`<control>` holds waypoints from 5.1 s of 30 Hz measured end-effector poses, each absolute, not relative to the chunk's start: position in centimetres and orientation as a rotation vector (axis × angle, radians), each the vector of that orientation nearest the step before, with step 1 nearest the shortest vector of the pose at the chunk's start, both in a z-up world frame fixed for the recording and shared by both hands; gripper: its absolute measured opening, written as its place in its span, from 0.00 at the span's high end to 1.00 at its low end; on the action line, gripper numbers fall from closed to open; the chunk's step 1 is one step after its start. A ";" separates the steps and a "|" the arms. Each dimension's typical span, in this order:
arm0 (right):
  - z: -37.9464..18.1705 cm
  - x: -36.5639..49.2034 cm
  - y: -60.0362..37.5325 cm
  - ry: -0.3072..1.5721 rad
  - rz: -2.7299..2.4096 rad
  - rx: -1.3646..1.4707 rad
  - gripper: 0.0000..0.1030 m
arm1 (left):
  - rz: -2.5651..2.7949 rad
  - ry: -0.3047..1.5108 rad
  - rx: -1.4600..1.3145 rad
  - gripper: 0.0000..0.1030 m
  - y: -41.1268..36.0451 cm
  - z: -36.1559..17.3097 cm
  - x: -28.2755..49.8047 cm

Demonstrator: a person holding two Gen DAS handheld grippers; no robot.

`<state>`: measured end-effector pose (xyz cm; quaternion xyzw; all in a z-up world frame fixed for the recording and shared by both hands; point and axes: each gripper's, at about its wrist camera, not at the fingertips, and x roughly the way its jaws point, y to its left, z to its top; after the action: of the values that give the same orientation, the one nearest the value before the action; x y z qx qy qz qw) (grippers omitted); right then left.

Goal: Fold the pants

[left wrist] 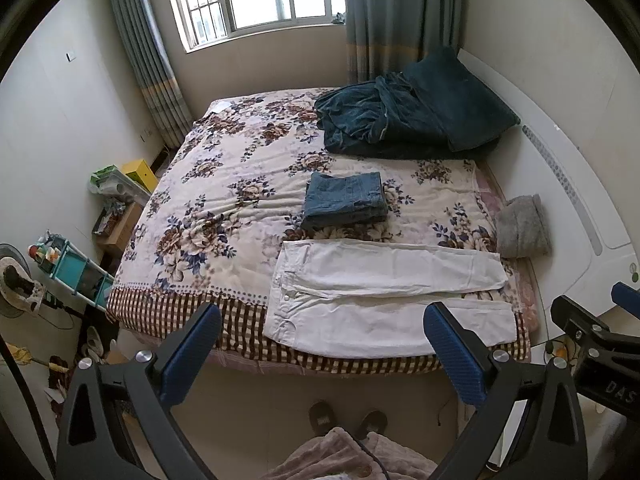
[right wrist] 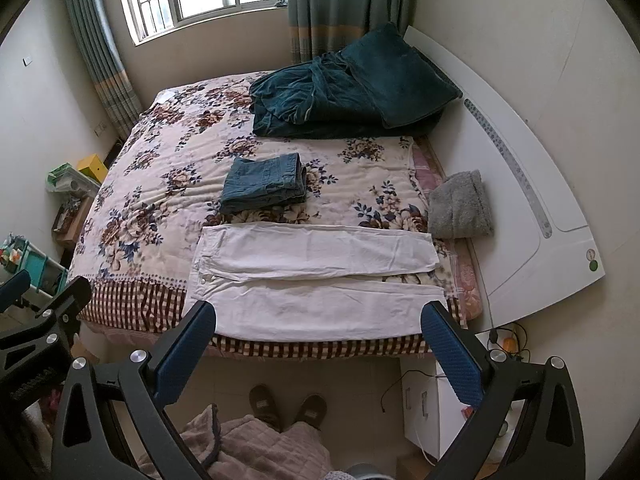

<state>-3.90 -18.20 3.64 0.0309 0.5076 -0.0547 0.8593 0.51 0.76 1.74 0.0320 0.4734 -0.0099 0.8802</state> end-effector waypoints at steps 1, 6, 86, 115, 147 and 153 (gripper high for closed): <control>3.6 -3.9 -18.3 1.066 -0.114 0.066 0.00 | -0.018 0.987 0.070 0.00 0.6 1.7 0.5; 3.5 -4.1 -18.3 1.067 -0.110 0.064 0.00 | -0.011 0.993 0.070 0.00 0.2 1.4 0.3; -14.9 8.0 -27.1 1.252 -0.249 0.142 0.00 | 0.044 1.118 0.109 0.00 -6.3 -12.6 10.8; -50.2 31.9 -41.1 1.600 -0.355 -0.081 0.00 | -0.131 1.417 0.434 0.00 -15.7 -45.8 36.9; -62.0 42.3 -39.1 1.495 0.077 -0.405 0.93 | -0.304 1.379 0.379 0.92 -15.2 -47.1 36.8; -56.6 32.0 -37.1 1.394 0.029 -0.331 0.93 | -0.228 1.361 0.202 0.92 -13.6 -43.4 27.0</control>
<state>32.04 -37.12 -56.58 -0.1517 0.6390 0.0134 0.7540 26.98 -13.57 -43.44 0.0932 0.6266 -0.1049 0.7666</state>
